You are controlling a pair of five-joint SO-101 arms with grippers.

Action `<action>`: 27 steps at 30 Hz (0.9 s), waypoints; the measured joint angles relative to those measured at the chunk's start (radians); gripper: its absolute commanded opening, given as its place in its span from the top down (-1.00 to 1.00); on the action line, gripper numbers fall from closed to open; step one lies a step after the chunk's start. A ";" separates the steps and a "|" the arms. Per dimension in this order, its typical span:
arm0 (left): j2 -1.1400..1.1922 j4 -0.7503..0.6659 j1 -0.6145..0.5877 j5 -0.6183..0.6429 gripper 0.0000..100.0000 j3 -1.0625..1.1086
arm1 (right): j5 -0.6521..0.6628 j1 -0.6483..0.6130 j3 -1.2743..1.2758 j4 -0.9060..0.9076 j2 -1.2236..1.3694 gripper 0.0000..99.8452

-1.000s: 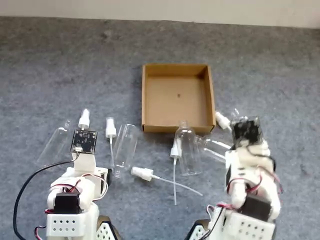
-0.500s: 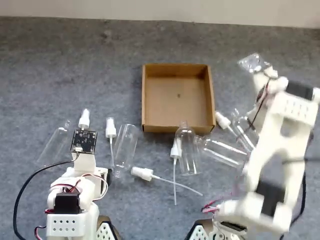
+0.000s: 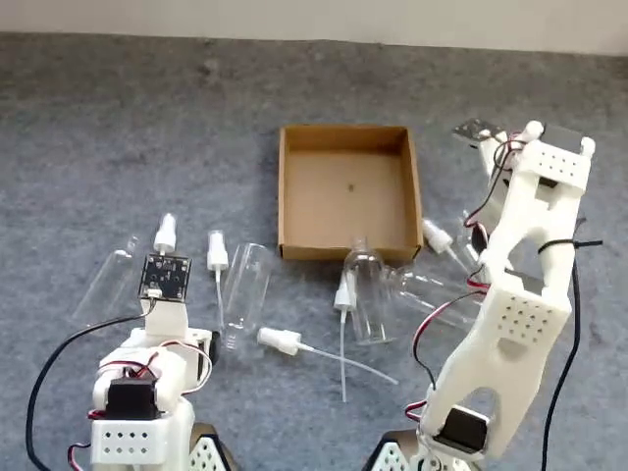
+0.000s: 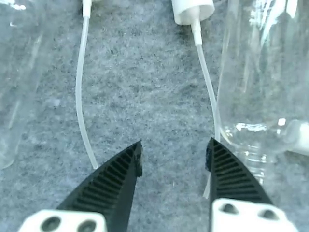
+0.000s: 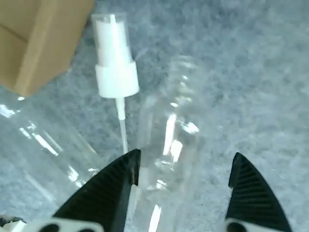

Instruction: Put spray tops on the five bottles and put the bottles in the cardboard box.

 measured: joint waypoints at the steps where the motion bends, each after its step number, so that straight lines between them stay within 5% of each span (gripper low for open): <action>1: 0.000 0.000 0.000 0.000 0.61 0.000 | -0.002 0.003 0.000 -0.005 0.017 0.48; 5: 0.000 0.000 0.000 0.000 0.61 0.000 | -0.002 0.021 0.000 -0.003 0.041 0.52; 11: 0.000 0.000 0.000 0.000 0.61 0.000 | -0.069 0.077 0.000 -0.003 0.041 1.00; 21: 0.000 0.000 0.000 0.000 0.60 0.000 | -0.509 0.216 -0.163 -0.003 0.046 0.97; 27: 0.000 -0.184 -0.075 -0.095 0.60 0.000 | -0.557 0.210 -0.193 -0.003 0.068 0.97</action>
